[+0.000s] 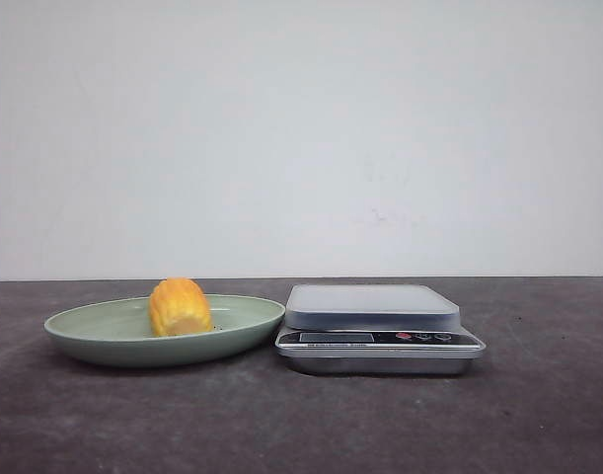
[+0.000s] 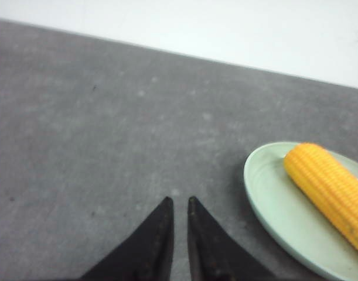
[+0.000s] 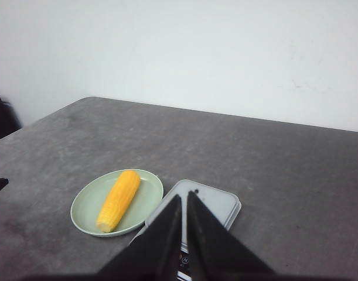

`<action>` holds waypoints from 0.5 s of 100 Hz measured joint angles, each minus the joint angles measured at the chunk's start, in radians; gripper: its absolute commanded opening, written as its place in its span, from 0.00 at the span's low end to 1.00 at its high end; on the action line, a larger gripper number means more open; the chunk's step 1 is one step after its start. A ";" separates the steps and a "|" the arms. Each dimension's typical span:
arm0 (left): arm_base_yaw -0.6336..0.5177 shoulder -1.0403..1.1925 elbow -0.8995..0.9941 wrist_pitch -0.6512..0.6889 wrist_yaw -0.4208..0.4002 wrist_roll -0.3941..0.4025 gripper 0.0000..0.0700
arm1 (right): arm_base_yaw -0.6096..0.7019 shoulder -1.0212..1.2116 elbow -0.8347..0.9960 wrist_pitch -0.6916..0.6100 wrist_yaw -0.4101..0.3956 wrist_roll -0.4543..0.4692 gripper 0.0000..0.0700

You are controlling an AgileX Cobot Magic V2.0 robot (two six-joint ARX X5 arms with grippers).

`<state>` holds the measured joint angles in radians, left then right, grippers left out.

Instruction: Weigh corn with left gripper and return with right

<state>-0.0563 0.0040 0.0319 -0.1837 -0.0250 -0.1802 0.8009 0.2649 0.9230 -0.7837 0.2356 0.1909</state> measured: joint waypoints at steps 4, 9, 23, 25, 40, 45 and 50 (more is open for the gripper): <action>0.000 0.000 0.000 0.000 0.000 0.004 0.00 | 0.000 0.000 0.000 0.000 0.000 0.000 0.01; 0.002 0.000 0.000 0.000 0.002 0.006 0.00 | 0.000 0.000 0.000 0.000 0.000 0.000 0.01; 0.002 0.000 0.000 0.000 0.003 0.024 0.00 | 0.000 0.000 0.000 0.000 0.000 0.000 0.01; 0.002 0.000 0.000 0.000 0.003 0.029 0.00 | 0.000 0.000 0.000 0.000 0.000 0.000 0.01; 0.002 0.000 0.000 0.000 0.003 0.040 0.00 | 0.000 0.000 0.000 0.000 0.000 0.000 0.01; 0.002 0.000 0.000 0.000 0.003 0.041 0.00 | 0.000 0.000 0.000 0.000 0.000 0.000 0.01; 0.002 0.000 0.000 0.000 0.003 0.043 0.00 | 0.000 0.000 0.000 0.000 0.000 0.000 0.01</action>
<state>-0.0544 0.0036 0.0315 -0.1837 -0.0223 -0.1375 0.8009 0.2646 0.9230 -0.7837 0.2356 0.1913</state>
